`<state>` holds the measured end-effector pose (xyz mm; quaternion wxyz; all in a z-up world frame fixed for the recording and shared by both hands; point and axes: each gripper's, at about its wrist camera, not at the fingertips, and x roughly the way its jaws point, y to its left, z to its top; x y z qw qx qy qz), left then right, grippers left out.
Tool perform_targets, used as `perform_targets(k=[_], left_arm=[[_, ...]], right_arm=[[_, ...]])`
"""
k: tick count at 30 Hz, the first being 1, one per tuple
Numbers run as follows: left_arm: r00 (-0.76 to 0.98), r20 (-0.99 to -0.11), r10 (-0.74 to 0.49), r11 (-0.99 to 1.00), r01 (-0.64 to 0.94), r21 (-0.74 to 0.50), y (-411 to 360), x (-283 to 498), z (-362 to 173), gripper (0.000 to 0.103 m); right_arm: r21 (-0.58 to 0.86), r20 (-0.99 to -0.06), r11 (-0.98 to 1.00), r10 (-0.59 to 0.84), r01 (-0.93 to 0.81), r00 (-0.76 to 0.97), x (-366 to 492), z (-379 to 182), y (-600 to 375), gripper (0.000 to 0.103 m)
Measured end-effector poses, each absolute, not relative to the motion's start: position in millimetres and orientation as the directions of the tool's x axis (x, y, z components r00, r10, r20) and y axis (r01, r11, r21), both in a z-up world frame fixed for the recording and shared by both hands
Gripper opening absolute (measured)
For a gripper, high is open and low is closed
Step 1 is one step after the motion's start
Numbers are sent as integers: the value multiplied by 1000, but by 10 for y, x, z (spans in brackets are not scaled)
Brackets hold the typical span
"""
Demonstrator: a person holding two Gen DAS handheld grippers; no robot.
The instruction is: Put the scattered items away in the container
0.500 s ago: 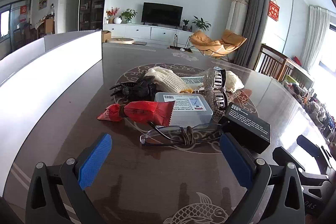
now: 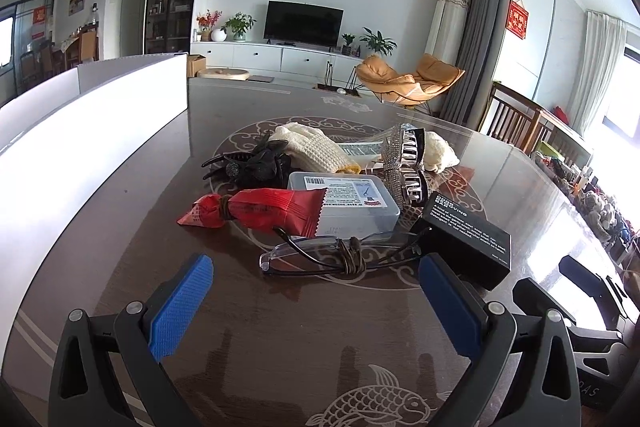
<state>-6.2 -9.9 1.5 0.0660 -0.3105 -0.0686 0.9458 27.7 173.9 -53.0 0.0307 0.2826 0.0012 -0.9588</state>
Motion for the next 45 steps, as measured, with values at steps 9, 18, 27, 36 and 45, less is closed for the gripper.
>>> perform_targets(k=[9,18,27,36,45], left_arm=[[-800,-577,164,-983,-84,-163,-79,-58,22,103],[-801,-575,165,-983,-84,-165,-78,-58,14,103],[-802,-574,165,-982,-82,-168,-85,-53,17,103],[-802,-573,165,-982,-83,-167,-93,-49,24,103],[-803,-571,168,-982,-83,-171,-94,-48,30,103]], right_arm=[[11,-543,-998,-57,61,-838,273,-534,1738,98],[11,-543,-998,-55,58,-838,270,-534,1728,98],[9,-546,-998,-53,57,-836,261,-539,1726,98],[7,-553,-998,-50,56,-832,249,-552,1726,98],[10,-558,-998,-51,54,-828,244,-557,1735,98]])
